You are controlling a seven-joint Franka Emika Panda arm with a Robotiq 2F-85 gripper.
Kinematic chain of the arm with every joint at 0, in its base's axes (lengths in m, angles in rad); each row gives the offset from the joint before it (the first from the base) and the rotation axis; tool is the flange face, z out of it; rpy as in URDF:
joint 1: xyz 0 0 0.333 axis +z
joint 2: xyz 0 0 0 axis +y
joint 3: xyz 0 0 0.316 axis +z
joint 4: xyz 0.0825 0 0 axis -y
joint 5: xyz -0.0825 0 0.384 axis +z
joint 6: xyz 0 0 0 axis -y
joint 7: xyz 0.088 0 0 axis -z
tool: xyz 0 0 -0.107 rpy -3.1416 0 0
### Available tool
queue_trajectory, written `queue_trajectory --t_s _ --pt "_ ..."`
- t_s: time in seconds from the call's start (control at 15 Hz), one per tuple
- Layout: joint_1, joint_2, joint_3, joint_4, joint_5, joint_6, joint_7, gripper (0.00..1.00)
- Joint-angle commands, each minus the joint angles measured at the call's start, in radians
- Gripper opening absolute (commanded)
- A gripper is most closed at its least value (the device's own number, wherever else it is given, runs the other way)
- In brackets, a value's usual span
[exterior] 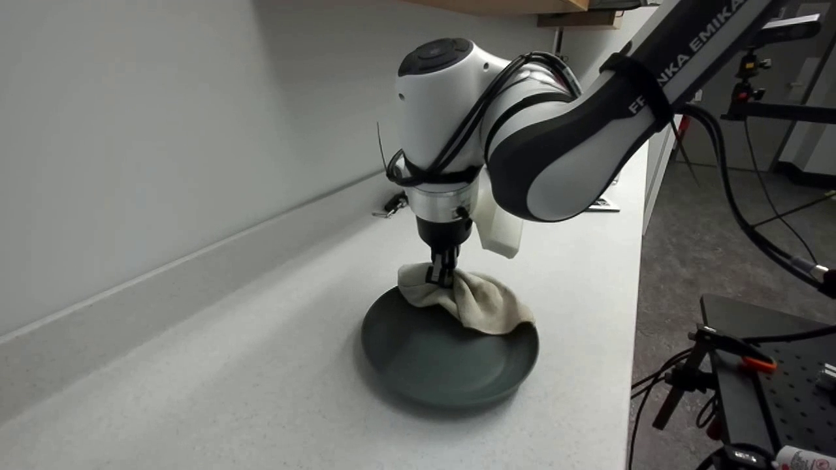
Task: Wipe the grey plate with the white cloth on the countertop
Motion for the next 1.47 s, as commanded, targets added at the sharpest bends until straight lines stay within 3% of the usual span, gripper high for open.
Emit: queue_trajectory --t_s 0.0,0.47,0.73,0.93,1.13,1.4 --pt "0.022 0.012 0.012 0.020 -0.001 -0.024 0.028 0.02" --pt "-0.015 0.002 0.160 0.026 0.221 -0.014 -0.168 0.02" --pt "-0.022 0.013 0.195 0.050 0.313 -0.028 -0.233 0.02" --pt "-0.007 0.017 0.155 0.054 0.283 -0.025 -0.195 0.02" --pt "0.038 0.027 0.045 0.057 0.124 0.001 -0.060 0.02" --pt "0.050 0.027 -0.047 0.067 -0.032 0.003 0.093 0.02"
